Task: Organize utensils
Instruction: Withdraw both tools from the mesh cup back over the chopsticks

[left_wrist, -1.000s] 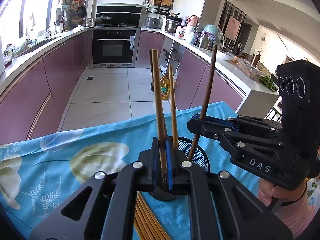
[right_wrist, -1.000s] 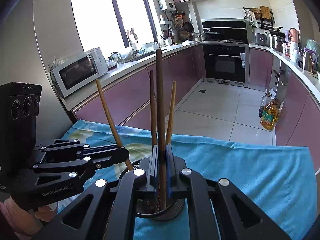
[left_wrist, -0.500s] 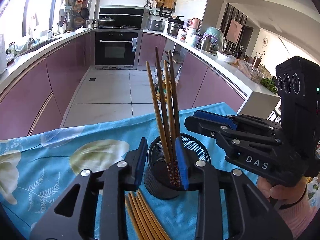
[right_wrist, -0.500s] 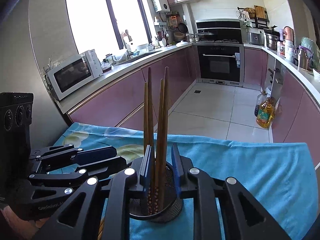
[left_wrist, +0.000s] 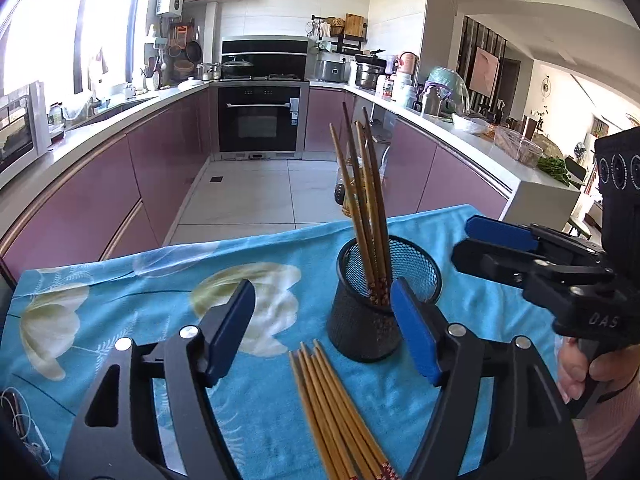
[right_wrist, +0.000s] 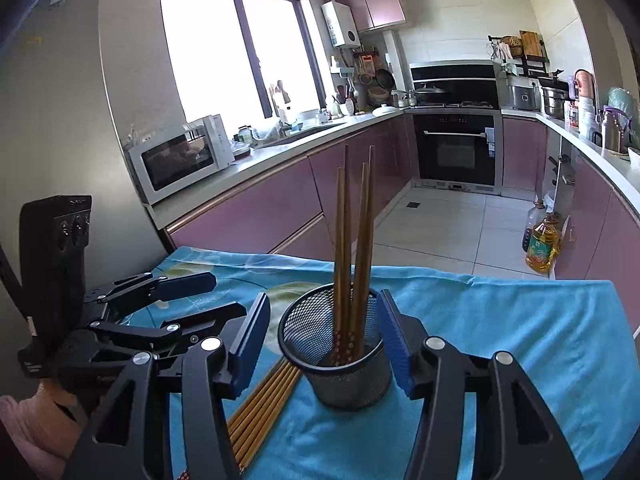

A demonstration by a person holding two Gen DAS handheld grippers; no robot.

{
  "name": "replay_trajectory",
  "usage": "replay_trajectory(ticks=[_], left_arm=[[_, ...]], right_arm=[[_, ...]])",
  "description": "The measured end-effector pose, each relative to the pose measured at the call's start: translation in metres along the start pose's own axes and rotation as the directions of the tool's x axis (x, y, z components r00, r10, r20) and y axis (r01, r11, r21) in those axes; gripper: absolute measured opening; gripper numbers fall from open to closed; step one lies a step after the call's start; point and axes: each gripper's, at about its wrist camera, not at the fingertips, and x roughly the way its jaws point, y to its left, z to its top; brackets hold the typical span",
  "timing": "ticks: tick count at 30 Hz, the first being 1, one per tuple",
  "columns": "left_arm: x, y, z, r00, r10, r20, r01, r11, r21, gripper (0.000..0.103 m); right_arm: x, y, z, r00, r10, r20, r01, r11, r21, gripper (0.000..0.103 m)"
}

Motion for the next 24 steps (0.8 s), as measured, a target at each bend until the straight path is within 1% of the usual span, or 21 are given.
replay_trajectory(ticks=[3,8,11,15,19,21,24], left_arm=[[-0.008,0.009,-0.022,0.999,0.035,-0.024,-0.036,0.999,-0.001,0.070],[-0.010,0.025,-0.062,0.992,0.083,-0.099,-0.085,0.996,-0.014,0.069],[-0.010,0.032,-0.081,0.985,0.109,-0.131,-0.113,0.993,-0.024,0.069],[-0.008,0.029,-0.095,0.981,0.115,-0.153,-0.121,0.992,-0.031,0.069],[-0.005,0.023,-0.098,0.979,0.106,-0.176,-0.113,0.993,-0.031,0.069],[-0.004,0.021,-0.099,0.977,0.112,-0.179,-0.119,0.993,-0.028,0.069],[-0.004,0.021,-0.101,0.977,0.102,-0.187,-0.112,0.993,-0.041,0.069]], right_arm=[[0.000,0.004,-0.021,0.998,0.037,-0.050,-0.037,0.999,0.008,0.057],[0.019,0.003,-0.058,0.986,0.065,-0.156,-0.055,0.996,0.067,0.057],[0.027,0.005,-0.072,0.978,0.075,-0.193,-0.058,0.994,0.092,0.057],[0.033,0.015,-0.085,0.973,0.071,-0.220,-0.053,0.995,0.085,0.057],[0.039,0.027,-0.094,0.967,0.071,-0.246,-0.056,0.996,0.067,0.057],[0.041,0.030,-0.097,0.964,0.071,-0.255,-0.057,0.996,0.064,0.057],[0.043,0.032,-0.099,0.963,0.067,-0.260,-0.053,0.997,0.061,0.057]])
